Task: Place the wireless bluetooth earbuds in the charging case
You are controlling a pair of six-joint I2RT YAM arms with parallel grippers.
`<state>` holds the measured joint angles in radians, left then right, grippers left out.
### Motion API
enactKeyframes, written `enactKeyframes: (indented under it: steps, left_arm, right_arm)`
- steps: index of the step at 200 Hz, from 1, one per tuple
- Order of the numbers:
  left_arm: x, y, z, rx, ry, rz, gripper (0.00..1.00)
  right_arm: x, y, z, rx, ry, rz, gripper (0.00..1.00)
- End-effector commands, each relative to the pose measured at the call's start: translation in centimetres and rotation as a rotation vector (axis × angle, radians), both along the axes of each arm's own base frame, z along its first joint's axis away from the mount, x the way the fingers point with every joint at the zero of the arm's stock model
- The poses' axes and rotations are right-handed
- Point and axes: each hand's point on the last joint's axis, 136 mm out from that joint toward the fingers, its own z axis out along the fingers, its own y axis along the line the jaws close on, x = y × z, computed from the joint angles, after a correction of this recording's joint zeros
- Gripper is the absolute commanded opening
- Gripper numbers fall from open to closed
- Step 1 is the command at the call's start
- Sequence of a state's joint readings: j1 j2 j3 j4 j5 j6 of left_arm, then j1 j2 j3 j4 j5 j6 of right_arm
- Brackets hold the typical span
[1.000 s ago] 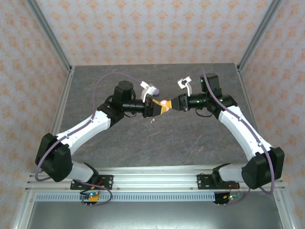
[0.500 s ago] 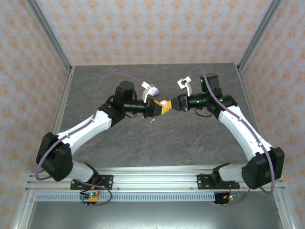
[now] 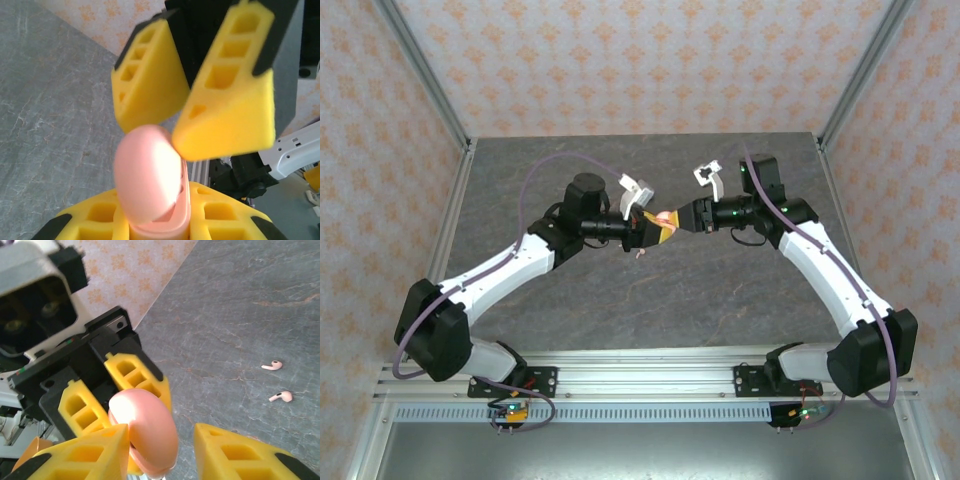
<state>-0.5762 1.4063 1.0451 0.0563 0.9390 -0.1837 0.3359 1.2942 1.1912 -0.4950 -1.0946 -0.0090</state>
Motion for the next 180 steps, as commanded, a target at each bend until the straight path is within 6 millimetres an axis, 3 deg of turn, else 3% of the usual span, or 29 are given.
enactKeyframes:
  steps: [1, 57, 138, 180]
  left_arm:
    - [-1.8, -0.2, 2.7, -0.039, -0.159, -0.048, 0.15]
    - [-1.3, 0.5, 2.6, -0.037, -0.308, 0.032, 0.11]
    - [-0.3, 1.2, 0.6, 0.008, -0.413, 0.092, 0.09]
    - [-1.7, 0.6, 1.0, -0.016, -0.403, 0.005, 0.1]
  right_arm:
    - [1.2, -0.4, 0.5, -0.038, -0.033, -0.064, 0.39]
    - [0.8, -0.6, 0.8, -0.037, -0.031, -0.064, 0.43]
    - [-1.2, -1.5, 2.4, -0.041, -0.089, -0.067, 0.52]
    - [-3.1, -0.6, 3.1, 0.003, -0.099, 0.041, 0.54]
